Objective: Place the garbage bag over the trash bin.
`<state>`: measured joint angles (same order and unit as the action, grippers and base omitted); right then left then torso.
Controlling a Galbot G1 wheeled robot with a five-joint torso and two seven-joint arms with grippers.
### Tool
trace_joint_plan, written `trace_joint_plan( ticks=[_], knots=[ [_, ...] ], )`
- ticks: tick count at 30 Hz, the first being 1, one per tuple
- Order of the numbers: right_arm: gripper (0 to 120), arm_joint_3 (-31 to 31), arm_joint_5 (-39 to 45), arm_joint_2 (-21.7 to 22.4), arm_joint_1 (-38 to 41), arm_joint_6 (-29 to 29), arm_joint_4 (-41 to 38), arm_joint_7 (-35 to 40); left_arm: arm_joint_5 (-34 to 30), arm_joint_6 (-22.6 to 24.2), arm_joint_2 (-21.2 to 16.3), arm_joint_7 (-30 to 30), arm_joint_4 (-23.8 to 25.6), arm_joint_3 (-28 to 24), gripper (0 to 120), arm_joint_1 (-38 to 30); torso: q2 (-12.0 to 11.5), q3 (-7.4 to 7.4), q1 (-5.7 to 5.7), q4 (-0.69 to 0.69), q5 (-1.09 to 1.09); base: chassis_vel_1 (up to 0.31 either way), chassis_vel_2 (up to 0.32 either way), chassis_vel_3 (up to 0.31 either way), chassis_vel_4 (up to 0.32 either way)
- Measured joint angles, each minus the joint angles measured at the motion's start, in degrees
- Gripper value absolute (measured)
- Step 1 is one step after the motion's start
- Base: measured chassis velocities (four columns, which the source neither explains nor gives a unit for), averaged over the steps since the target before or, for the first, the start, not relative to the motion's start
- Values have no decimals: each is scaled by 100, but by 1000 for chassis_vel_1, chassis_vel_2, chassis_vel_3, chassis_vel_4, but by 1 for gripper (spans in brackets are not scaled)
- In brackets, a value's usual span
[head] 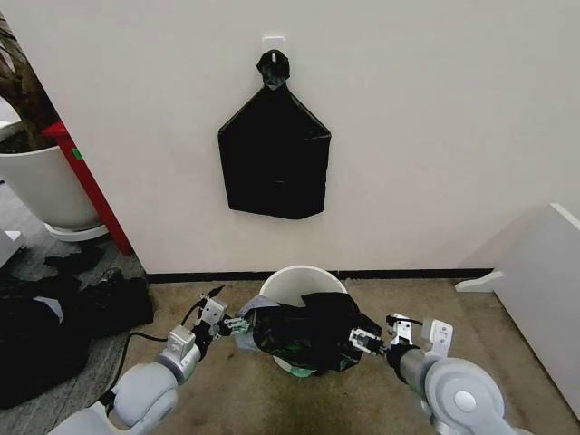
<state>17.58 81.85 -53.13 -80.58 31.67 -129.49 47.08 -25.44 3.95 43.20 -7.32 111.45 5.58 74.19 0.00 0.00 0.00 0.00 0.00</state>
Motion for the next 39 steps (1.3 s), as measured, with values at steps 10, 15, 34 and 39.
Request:
trace_joint_plan(
  ticks=[10,15,34,39],
  knots=[
    [100,255,-544,70,-54,83,587,-766,-56,0,-22,12,-28,33,100,-54,0,0,0,0,1,0,0,0,0],
    [100,263,-594,83,83,43,832,-867,-68,1,-28,19,-26,36,100,-54,0,0,0,0,1,0,0,0,0],
    [100,29,-669,-100,833,-73,1805,-1552,-391,32,155,19,-528,13,100,-292,0,0,0,0,0,0,0,0,0],
    [100,3,-991,-253,956,-259,2266,-1938,-437,39,228,-15,-639,10,100,-301,0,0,0,0,1,0,0,0,0]
  ],
)
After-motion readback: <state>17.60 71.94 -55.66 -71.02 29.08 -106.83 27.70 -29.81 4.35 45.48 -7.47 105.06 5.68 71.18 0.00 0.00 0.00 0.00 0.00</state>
